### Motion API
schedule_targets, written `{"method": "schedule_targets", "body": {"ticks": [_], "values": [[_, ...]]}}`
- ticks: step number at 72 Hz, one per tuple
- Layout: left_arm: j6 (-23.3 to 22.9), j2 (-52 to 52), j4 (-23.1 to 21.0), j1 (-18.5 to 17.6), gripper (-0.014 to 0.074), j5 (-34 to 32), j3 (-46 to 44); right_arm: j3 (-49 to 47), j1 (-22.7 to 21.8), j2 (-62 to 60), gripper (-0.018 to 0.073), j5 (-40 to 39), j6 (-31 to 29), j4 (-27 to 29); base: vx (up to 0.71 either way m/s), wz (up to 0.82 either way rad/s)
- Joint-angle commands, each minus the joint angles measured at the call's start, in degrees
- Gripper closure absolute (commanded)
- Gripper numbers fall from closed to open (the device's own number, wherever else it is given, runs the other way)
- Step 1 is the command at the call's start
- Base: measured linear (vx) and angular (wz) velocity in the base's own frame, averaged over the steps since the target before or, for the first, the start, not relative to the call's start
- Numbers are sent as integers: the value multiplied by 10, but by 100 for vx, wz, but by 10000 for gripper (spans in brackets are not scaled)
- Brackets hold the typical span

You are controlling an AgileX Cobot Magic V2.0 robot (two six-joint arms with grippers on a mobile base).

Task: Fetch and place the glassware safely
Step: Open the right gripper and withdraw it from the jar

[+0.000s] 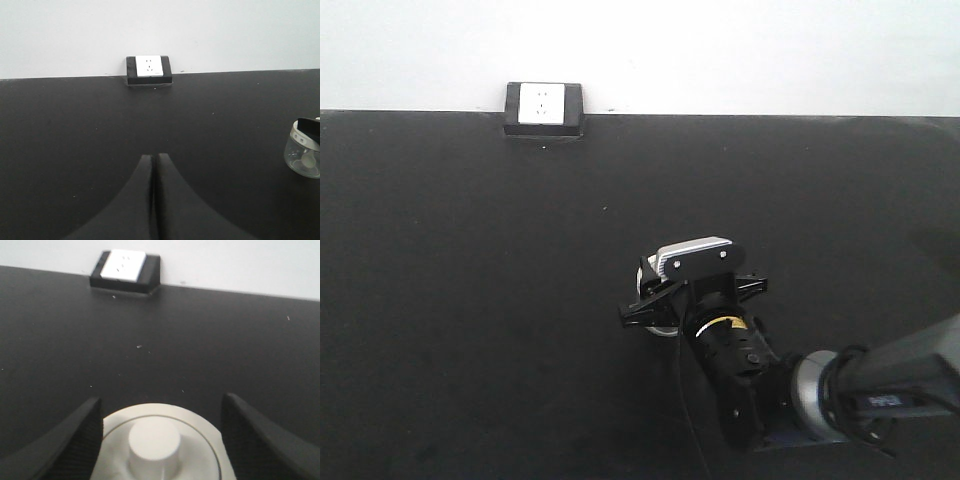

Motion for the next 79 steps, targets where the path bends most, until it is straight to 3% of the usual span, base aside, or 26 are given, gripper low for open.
{"method": "schedule_targets", "body": {"ticks": [1, 27, 49, 63, 79], "values": [[1, 11, -7, -1, 603, -41, -16, -7, -1, -71, 50, 15, -22, 28, 0, 0], [1, 11, -7, -1, 603, -41, -16, -7, -1, -269, 53, 240, -137, 47, 0, 0], [1, 11, -7, -1, 603, -41, -16, -6, -1, -477, 53, 415, -292, 91, 0, 0], [1, 11, -7, -1, 603, -41, -16, 63, -1, -618, 53, 430, -335, 116, 0, 0], [1, 11, -7, -1, 603, -41, -16, 178, -1, -802, 53, 484, -337, 136, 0, 0]]}}
